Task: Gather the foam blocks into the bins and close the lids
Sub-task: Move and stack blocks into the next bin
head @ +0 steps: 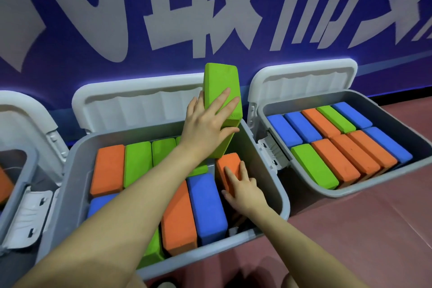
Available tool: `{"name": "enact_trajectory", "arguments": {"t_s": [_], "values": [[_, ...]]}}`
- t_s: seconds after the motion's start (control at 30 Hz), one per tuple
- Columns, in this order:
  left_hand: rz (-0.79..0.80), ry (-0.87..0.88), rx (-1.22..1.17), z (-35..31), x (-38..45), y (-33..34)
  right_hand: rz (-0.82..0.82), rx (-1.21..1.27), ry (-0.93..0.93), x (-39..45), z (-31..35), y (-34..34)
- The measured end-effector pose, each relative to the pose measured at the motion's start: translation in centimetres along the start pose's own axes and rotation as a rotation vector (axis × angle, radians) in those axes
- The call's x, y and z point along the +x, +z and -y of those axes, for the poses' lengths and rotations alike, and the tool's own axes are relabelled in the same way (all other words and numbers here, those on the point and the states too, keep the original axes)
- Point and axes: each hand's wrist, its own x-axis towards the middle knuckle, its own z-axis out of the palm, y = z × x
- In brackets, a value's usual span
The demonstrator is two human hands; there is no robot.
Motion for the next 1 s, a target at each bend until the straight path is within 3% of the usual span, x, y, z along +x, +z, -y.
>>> {"name": "enact_trajectory", "arguments": {"t_s": [0.17, 0.33, 0.53, 0.6, 0.7, 0.83, 1.0], "values": [[-0.043, -0.027, 0.005, -0.7, 0.1, 0.1, 0.021, -0.017, -0.022, -1.6, -0.1, -0.9], [0.012, -0.072, 0.04, -1.9, 0.1, 2.0, 0.03, -0.048, -0.075, -2.9, -0.1, -1.2], [0.249, -0.277, 0.005, -1.4, -1.3, 5.1, 0.016, -0.092, -0.105, -3.1, -0.2, -1.2], [0.439, -0.323, 0.016, -0.9, -2.8, 6.3, 0.024, -0.095, -0.114, -3.1, -0.2, -1.1], [0.567, -0.355, -0.033, -0.2, -4.2, 7.9, 0.029, -0.091, -0.124, -2.6, -0.3, -1.1], [0.85, -0.362, 0.006, -0.2, -6.5, 9.8, 0.044, -0.094, -0.118, -2.5, -0.3, -0.9], [0.874, -0.332, -0.071, 1.1, -9.0, 10.4, 0.042, -0.108, -0.126, -2.6, -0.4, -0.6]]}}
